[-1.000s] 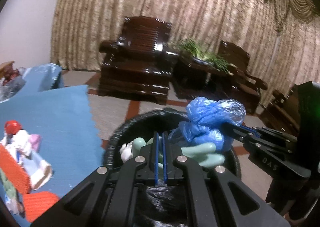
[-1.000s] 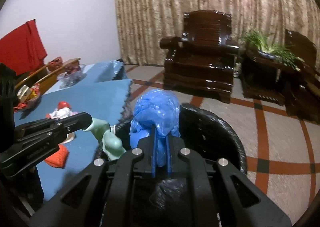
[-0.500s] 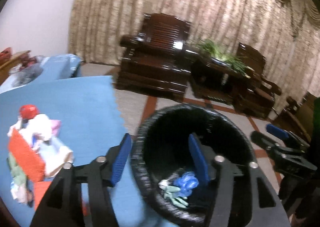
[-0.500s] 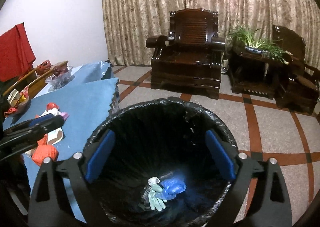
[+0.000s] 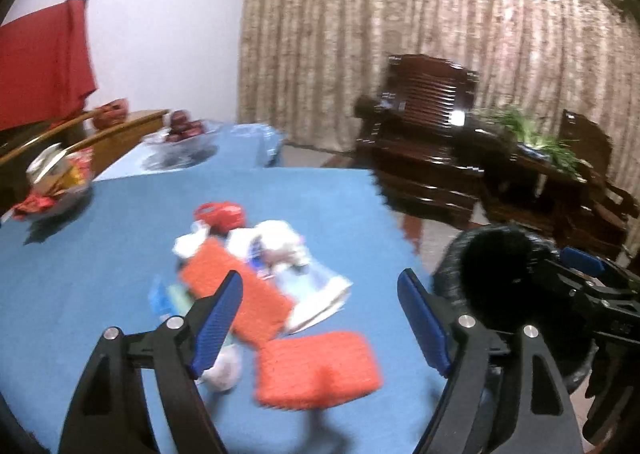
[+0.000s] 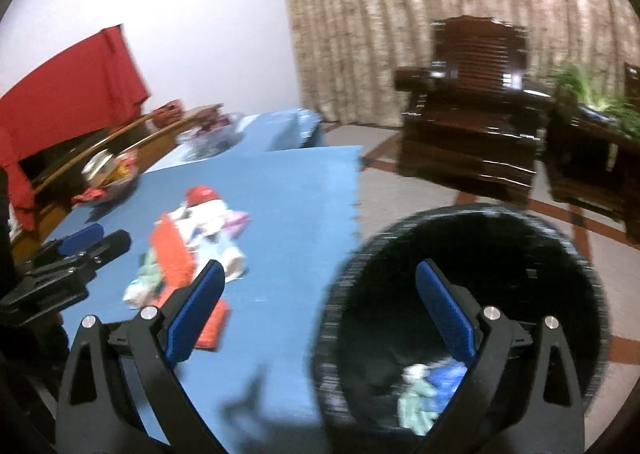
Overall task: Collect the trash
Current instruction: 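Move both tools back over the trash pile on the table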
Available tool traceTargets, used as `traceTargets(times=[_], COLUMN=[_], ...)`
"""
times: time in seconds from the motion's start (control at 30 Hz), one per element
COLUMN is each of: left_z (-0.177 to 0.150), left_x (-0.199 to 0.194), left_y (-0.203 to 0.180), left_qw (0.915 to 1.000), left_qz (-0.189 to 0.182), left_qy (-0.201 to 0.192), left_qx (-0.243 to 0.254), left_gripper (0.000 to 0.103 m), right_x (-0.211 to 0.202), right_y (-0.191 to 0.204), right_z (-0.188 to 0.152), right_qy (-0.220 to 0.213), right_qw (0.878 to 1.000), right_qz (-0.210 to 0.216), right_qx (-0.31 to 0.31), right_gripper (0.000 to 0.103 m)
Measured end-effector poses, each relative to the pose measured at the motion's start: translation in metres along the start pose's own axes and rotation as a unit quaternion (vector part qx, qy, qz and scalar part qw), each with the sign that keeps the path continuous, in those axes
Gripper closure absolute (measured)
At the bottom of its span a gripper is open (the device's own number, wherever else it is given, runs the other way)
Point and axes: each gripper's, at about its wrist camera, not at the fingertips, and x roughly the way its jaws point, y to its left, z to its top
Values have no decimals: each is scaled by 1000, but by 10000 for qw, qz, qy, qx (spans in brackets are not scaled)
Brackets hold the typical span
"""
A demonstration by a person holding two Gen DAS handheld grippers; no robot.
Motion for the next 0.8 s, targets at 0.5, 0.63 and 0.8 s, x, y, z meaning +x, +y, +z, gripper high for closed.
traceTargets(times=[0.5,0.63,0.8], left_z=[-47,-55,-60], left_x=[5,8,12], left_y=[78,91,100], left_qw=[9958,9944,9935], left_qz=[795,880,899], left_qy=[271,332,411], left_qx=[-367,-474,-572], left_gripper=[25,25,25], right_x=[81,89,100], right_y=[90,97,102], right_z=[-32,-35,-44], right_qy=[612,691,918], right_qw=[9949,9940,9915], right_qz=[665,672,690], right_qx=[-441,-515,-612], right_gripper=[9,9,20])
